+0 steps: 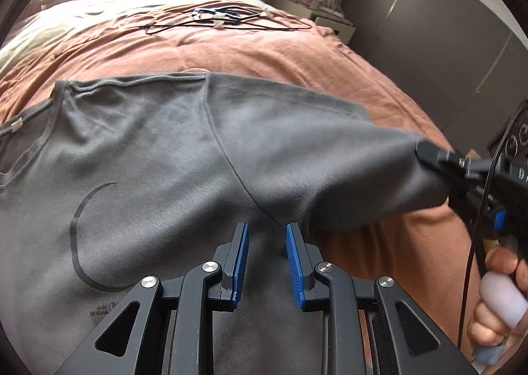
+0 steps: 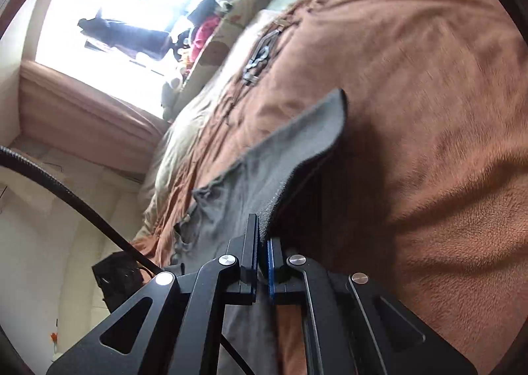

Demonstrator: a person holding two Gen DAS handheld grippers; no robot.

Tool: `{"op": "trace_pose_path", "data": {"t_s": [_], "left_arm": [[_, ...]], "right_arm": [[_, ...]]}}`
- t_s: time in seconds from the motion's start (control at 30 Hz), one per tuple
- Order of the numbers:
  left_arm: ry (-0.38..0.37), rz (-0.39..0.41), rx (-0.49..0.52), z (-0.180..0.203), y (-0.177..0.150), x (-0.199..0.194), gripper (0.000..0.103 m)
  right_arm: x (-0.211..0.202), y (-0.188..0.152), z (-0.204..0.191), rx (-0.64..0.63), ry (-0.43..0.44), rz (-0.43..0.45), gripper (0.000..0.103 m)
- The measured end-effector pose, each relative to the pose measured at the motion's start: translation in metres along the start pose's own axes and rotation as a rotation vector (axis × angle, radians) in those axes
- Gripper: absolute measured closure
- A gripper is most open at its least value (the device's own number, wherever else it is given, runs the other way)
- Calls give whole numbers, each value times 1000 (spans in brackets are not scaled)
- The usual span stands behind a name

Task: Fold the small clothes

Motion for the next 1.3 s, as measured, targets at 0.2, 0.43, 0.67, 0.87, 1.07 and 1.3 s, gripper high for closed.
{"op": "trace_pose_path", "data": {"t_s": [0.2, 0.43, 0.67, 0.87, 1.07, 1.3], "left_arm": [[13, -23, -4, 0, 1, 13, 78], [15, -32, -21, -3, 3, 35, 78], [-40, -56, -14, -7, 1, 20, 78], [-30, -38, -31, -24, 7, -20, 78], [33, -6, -49, -45, 14, -62, 78], [43, 31, -55, -46, 27, -97, 77]], "right_arm": [[2, -12, -21, -53, 59, 3, 102], [21, -25, -27, -94, 68, -26, 102], [39, -29, -45, -127, 73, -59, 102], [45, -37, -48, -132, 91, -86, 102], [61, -52, -53, -127, 95, -135, 101], [61, -73, -44, -97, 62, -167, 21]]}}
Point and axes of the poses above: each gripper's, at about its wrist camera, not at the fingertips, and x roughly the way its jaws point, z to its right, y to its top, the point moved 6 cm from there along x, roughly the way its jaws point, and after that the axes turned 8 degrees about -x, right-handed, at the moved point
